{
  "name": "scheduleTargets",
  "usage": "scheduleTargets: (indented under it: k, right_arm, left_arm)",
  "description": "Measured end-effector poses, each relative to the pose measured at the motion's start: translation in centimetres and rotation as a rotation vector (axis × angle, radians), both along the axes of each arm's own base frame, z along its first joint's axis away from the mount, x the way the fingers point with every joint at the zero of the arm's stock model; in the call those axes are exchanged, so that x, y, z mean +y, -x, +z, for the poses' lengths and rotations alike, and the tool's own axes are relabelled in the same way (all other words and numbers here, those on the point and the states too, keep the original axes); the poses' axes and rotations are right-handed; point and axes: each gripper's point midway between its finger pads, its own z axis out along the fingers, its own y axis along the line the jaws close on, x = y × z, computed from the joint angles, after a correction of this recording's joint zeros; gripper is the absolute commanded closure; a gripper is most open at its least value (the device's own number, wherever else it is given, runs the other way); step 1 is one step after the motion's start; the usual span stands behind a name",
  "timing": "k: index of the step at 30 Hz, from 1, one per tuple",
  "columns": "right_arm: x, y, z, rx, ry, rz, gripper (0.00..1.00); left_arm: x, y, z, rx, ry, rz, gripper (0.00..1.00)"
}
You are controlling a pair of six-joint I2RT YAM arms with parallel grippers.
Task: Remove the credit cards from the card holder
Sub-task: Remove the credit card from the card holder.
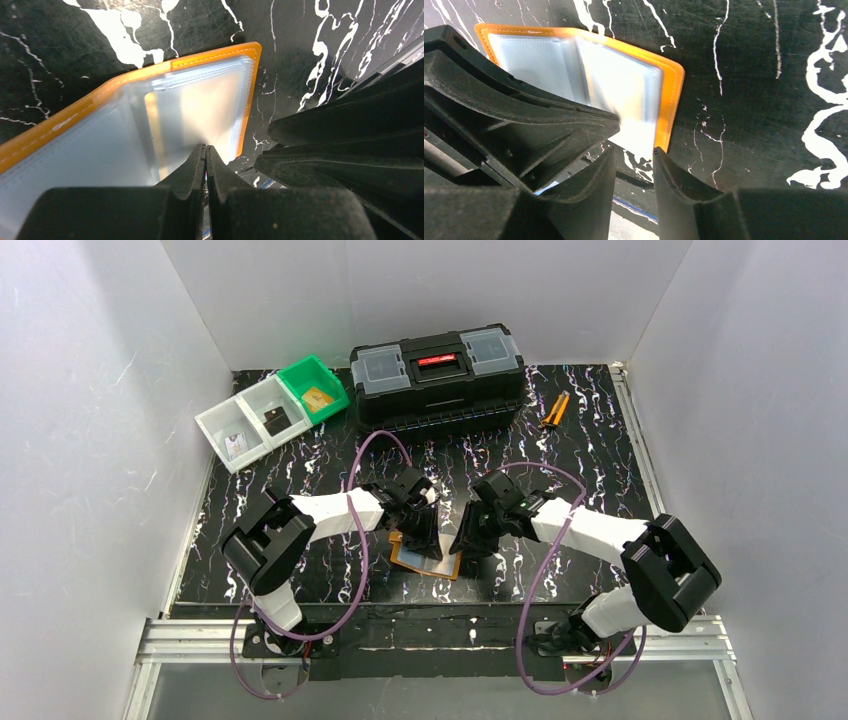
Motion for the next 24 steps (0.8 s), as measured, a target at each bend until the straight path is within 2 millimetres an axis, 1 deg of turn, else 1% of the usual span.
scheduleTargets:
  k: [8, 9, 13, 16, 18, 21, 24]
  right_arm:
    - [0.9, -0.5, -0.5, 0.018, -0.002, 0.012, 0.62]
    - [0.9, -0.5, -0.6, 0.019, -0.001, 0.012, 0.62]
    - [1.0, -0.6, -0.8, 0.025, 0.006, 0.014, 0.65]
    - [1.2, -0.9, -1.1, 0.031, 0.012, 0.014, 0.67]
    - [1.3, -0.9, -1.3, 0.035, 0.017, 0.014, 0.68]
    - [1.2, -0.9, -1.4, 0.037, 0.019, 0.015, 0.69]
    - [1.4, -1.0, -1.3, 0.034, 0.018, 0.017, 0.69]
  left_arm:
    - [-0.2, 0.3, 0.1, 0.012, 0.031, -0.014, 1.00]
    - [-0.1, 0.3, 0.1, 0.010, 0.028, -0.017, 0.99]
    - [1.2, 0.6, 0.2, -0.011, -0.030, -0.032, 0.83]
    - [2.3, 0.5, 0.7, -0.038, -0.078, -0.040, 0.78]
    - [2.8, 0.1, 1.5, -0.069, -0.103, -0.044, 0.78]
    - [3.2, -0.6, 2.8, -0.125, -0.120, -0.049, 0.83]
    - [3.5, -1.2, 3.1, -0.157, -0.140, -0.056, 0.89]
